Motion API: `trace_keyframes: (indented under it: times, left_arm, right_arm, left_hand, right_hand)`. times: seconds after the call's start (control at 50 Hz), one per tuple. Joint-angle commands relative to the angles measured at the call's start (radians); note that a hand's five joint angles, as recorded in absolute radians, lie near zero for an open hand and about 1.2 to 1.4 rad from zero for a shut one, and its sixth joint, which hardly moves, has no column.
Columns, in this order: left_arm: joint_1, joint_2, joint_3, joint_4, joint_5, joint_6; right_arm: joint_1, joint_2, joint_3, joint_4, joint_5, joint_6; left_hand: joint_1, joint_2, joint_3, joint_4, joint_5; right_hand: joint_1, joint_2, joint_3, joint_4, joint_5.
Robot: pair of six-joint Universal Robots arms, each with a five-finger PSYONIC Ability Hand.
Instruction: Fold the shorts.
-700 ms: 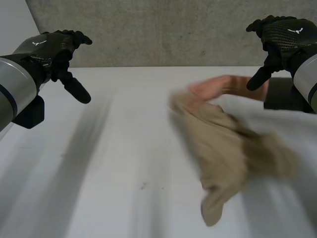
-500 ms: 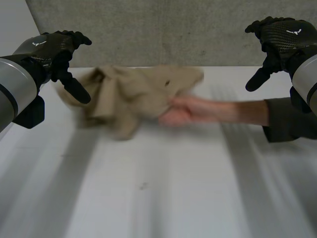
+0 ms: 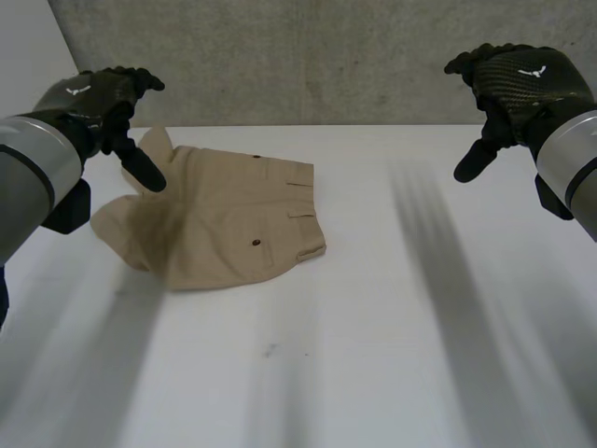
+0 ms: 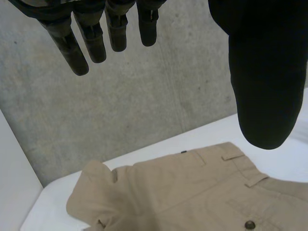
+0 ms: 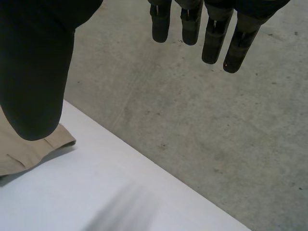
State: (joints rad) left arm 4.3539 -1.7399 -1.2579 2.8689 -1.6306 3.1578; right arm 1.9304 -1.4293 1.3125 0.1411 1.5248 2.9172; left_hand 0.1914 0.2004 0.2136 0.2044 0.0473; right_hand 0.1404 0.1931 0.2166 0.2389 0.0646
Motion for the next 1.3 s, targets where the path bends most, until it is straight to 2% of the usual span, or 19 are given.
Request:
trace_keyframes:
  times: [0.02,0.1,0.12,0.18,0.2,0.28,0.44,0.54,0.56,0.6,0.64,0.66,0.76,0.84,0.94,1.08,1.2,1.3]
  left_arm:
    - [0.0,-0.082,0.0,0.024,0.0,0.022]
    - [0.0,-0.161,-0.001,0.035,0.0,0.143]
    - [0.001,-0.196,0.0,0.036,-0.003,0.212]
    - [0.004,-0.251,0.0,0.039,-0.011,0.316]
    - [0.009,-0.286,0.003,0.049,-0.014,0.376]
    - [0.042,-0.363,0.006,0.125,-0.037,0.487]
    - [0.105,-0.526,0.02,0.357,-0.11,0.605]
    - [0.147,-0.595,0.045,0.397,-0.126,0.677]
    - [0.153,-0.601,0.046,0.4,-0.126,0.683]
    - [0.167,-0.613,0.049,0.405,-0.118,0.689]
    - [0.17,-0.618,0.058,0.414,-0.115,0.685]
    - [0.17,-0.621,0.069,0.437,-0.115,0.683]
    - [0.165,-0.595,0.074,0.544,-0.127,0.665]
    - [0.153,-0.463,0.052,0.592,-0.141,0.587]
    - [0.122,-0.374,-0.003,0.581,-0.133,0.47]
    - [0.035,-0.268,-0.078,0.468,-0.132,0.455]
    - [-0.036,-0.167,-0.064,0.369,-0.138,0.447]
    - [-0.077,-0.104,-0.04,0.346,-0.141,0.447]
  right_arm:
    - [0.027,0.018,0.02,0.003,-0.064,-0.097]
    - [0.038,0.047,0.034,0.005,-0.089,-0.183]
    - [0.041,0.052,0.036,0.003,-0.087,-0.196]
    - [0.048,0.059,0.036,0.002,-0.084,-0.225]
    - [0.05,0.062,0.036,0.002,-0.086,-0.227]
    - [0.05,0.067,0.036,0.002,-0.086,-0.227]
    - [0.05,0.073,0.036,-0.005,-0.086,-0.228]
    - [0.05,0.078,0.04,-0.021,-0.084,-0.23]
    - [0.05,0.079,0.04,-0.023,-0.084,-0.23]
    - [0.05,0.079,0.042,-0.023,-0.084,-0.23]
    - [0.05,0.081,0.043,-0.025,-0.084,-0.23]
    - [0.05,0.081,0.043,-0.025,-0.084,-0.231]
    - [0.048,0.079,0.043,-0.025,-0.081,-0.231]
    - [0.048,0.079,0.043,-0.025,-0.081,-0.231]
    - [0.051,0.085,0.048,-0.025,-0.081,-0.227]
    - [0.093,0.2,0.059,-0.029,-0.086,-0.167]
    - [0.162,0.303,0.071,-0.13,-0.089,0.107]
    - [0.209,0.36,0.082,-0.189,-0.094,0.33]
  left_hand:
    - [0.004,-0.005,-0.018,-0.009,-0.026]
    - [0.01,0.001,-0.012,-0.003,-0.02]
    - [0.01,0.001,-0.012,-0.003,-0.02]
    - [0.01,0.001,-0.012,-0.003,-0.02]
    - [0.013,0.004,-0.009,0.0,-0.017]
    - [0.025,0.016,0.003,0.012,-0.005]
    - [0.101,0.092,0.079,0.088,0.071]
    - [0.107,0.098,0.085,0.094,0.077]
    - [0.13,0.122,0.108,0.118,0.1]
    - [0.399,0.39,0.377,0.386,0.369]
    - [0.824,0.815,0.802,0.811,0.794]
    - [1.201,1.192,1.179,1.188,1.171]
    - [1.205,1.196,1.183,1.192,1.174]
    - [1.205,1.196,1.183,1.192,1.174]
    - [1.205,1.196,1.183,1.192,1.174]
    - [1.205,1.196,1.183,1.192,1.174]
    - [1.205,1.196,1.183,1.192,1.174]
    - [1.205,1.196,1.183,1.192,1.174]
  right_hand:
    - [0.034,-0.019,-0.042,-0.064,-0.065]
    - [0.034,-0.019,-0.042,-0.064,-0.065]
    - [0.034,-0.019,-0.042,-0.064,-0.065]
    - [0.034,-0.019,-0.042,-0.064,-0.065]
    - [0.034,-0.019,-0.042,-0.064,-0.065]
    - [0.034,-0.019,-0.042,-0.064,-0.065]
    - [0.034,-0.019,-0.042,-0.064,-0.065]
    - [0.034,-0.019,-0.042,-0.064,-0.065]
    - [0.034,-0.019,-0.042,-0.064,-0.065]
    - [0.034,-0.019,-0.042,-0.064,-0.065]
    - [0.034,-0.019,-0.042,-0.064,-0.065]
    - [0.034,-0.019,-0.042,-0.064,-0.065]
    - [0.034,-0.019,-0.042,-0.064,-0.065]
    - [0.034,-0.019,-0.042,-0.064,-0.065]
    - [0.034,-0.019,-0.042,-0.064,-0.065]
    - [0.034,-0.019,-0.042,-0.064,-0.065]
    - [0.034,-0.019,-0.042,-0.064,-0.065]
    - [0.034,-0.019,-0.042,-0.064,-0.065]
